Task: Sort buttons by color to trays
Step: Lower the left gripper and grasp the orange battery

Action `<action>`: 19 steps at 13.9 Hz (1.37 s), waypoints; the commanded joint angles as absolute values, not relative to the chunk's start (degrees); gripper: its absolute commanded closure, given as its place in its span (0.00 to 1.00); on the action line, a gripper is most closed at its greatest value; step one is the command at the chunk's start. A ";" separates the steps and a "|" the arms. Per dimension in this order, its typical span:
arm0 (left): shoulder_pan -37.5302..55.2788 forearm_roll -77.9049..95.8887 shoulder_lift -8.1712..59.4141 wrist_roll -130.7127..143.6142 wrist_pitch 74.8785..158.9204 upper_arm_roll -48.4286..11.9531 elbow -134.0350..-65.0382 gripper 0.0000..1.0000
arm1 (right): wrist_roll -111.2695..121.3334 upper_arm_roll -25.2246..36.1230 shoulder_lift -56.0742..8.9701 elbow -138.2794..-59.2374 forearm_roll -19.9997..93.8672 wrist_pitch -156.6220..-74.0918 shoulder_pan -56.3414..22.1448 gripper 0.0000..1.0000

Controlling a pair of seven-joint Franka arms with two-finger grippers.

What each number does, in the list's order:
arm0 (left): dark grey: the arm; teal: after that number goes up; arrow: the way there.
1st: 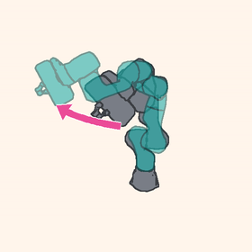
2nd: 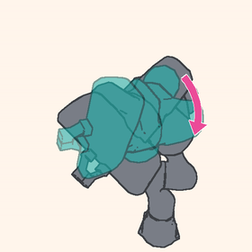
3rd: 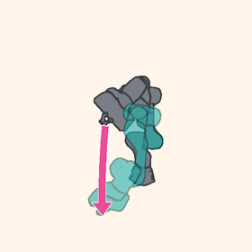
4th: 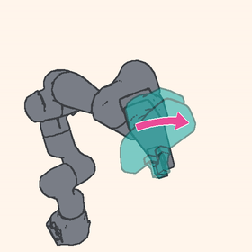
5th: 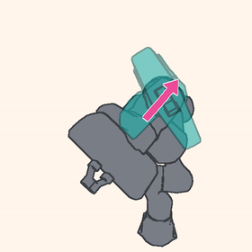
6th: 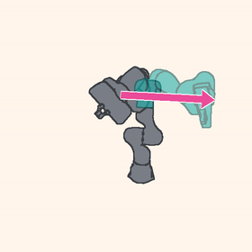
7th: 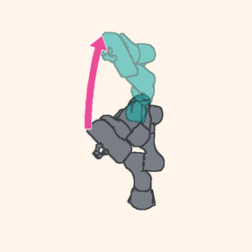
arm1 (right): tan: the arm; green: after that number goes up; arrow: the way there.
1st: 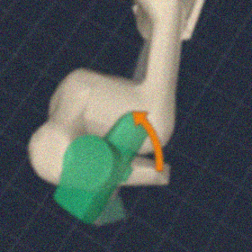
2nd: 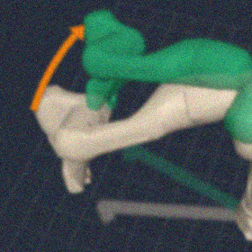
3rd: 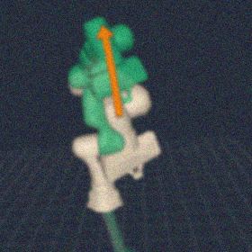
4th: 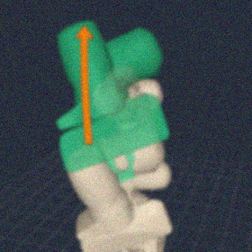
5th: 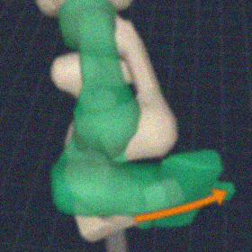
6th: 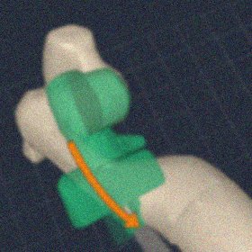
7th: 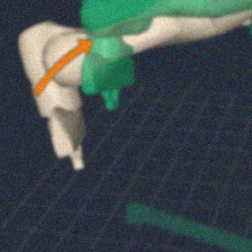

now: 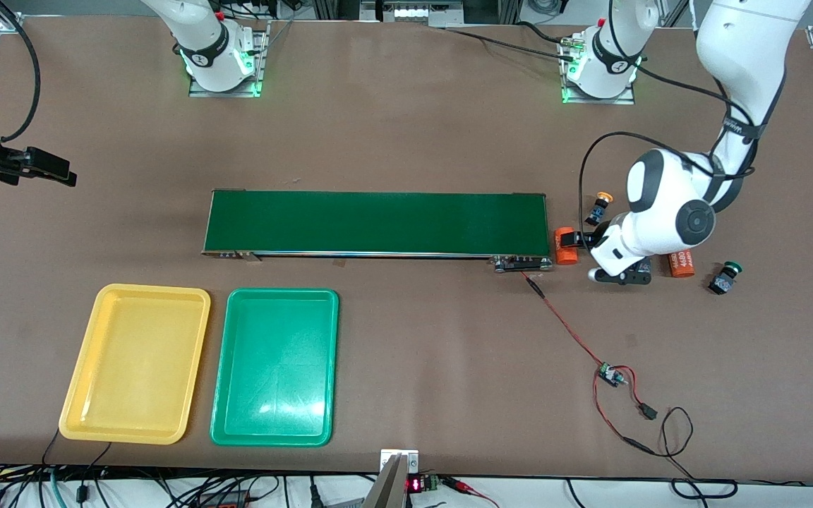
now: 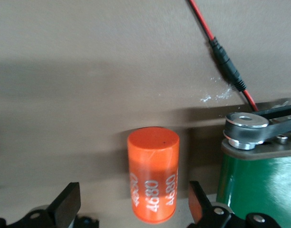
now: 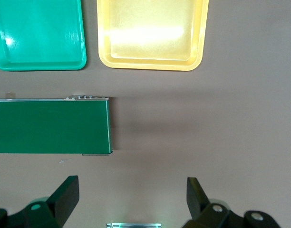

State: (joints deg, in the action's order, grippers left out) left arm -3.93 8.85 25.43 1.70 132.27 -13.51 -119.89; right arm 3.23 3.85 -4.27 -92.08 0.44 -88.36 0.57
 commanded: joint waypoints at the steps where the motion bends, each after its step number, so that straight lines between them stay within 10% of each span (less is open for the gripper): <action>1: -3.16 9.23 26.63 1.05 133.33 -13.54 -119.62 0.00 | 4.31 3.69 -4.75 -91.14 0.88 -87.54 1.05 0.00; 15: -4.74 9.32 28.83 0.09 133.59 -13.45 -118.83 0.12 | 4.66 3.69 -4.75 -91.14 0.88 -87.45 1.05 0.00; 17: -5.01 9.32 28.92 0.09 133.51 -13.45 -118.83 0.21 | 4.66 3.69 -4.75 -91.14 0.88 -87.45 1.06 0.00; 19: -4.92 9.32 28.83 0.18 133.42 -13.45 -118.83 0.53 | 4.66 3.69 -4.83 -91.14 0.88 -87.45 1.14 0.00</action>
State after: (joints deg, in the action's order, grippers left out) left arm -4.69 8.85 28.38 1.44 133.57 -13.33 -119.68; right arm 3.48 3.85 -4.29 -92.09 0.44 -88.35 0.59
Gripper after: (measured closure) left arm 0.203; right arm 0.000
